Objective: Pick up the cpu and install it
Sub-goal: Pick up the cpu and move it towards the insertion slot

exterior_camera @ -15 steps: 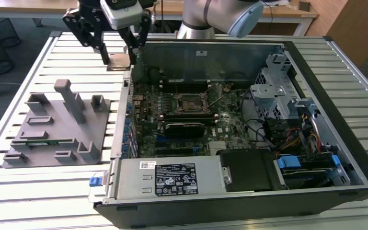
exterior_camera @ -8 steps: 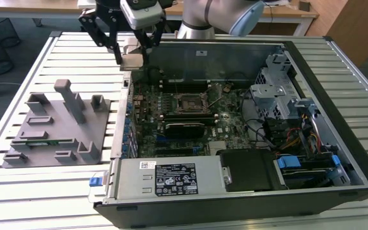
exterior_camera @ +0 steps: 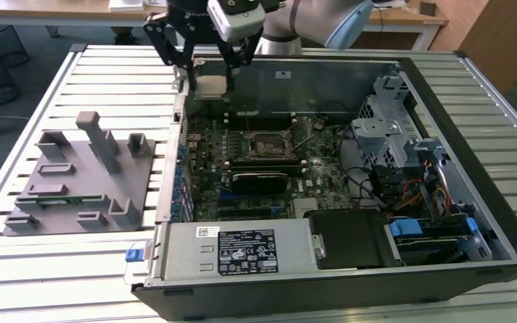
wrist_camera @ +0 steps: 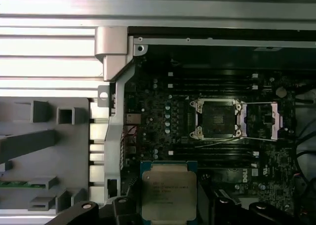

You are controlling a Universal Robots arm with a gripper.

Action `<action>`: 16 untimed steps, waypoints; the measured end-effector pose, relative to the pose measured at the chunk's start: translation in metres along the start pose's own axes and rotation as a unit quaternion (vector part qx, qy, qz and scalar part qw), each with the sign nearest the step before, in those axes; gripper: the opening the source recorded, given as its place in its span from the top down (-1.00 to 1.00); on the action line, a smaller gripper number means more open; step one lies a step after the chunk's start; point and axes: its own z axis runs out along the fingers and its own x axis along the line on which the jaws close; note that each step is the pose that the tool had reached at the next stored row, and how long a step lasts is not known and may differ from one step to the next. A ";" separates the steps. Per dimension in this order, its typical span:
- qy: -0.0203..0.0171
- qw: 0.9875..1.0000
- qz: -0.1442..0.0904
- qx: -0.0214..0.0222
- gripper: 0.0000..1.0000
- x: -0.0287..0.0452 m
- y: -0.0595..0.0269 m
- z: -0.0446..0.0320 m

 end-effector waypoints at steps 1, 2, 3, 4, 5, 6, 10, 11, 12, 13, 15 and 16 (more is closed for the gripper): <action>0.000 1.000 0.000 0.000 -0.08 -0.0036 0.0000 0.0001; 0.000 1.000 0.000 0.000 -0.08 -0.0073 0.0000 0.0001; 0.000 1.000 0.000 0.000 -0.08 -0.0106 0.0001 0.0002; 0.000 1.000 0.000 0.000 -0.08 -0.0134 0.0001 0.0002; 0.000 1.000 0.000 0.000 -0.08 -0.0160 0.0001 0.0002; 0.000 1.000 0.000 0.000 -0.08 -0.0190 0.0001 0.0003; 0.000 1.000 0.000 0.000 -0.08 -0.0291 0.0002 0.0004; 0.000 1.000 0.000 0.000 -0.08 -0.0315 0.0002 0.0005; 0.000 1.000 0.000 0.000 -0.08 -0.0341 0.0003 0.0005; 0.000 1.000 0.000 0.000 -0.08 -0.0371 0.0003 0.0006; 0.000 1.000 0.000 0.000 -0.08 -0.0426 0.0003 0.0006; 0.000 1.000 0.000 0.000 -0.08 -0.0453 0.0003 0.0007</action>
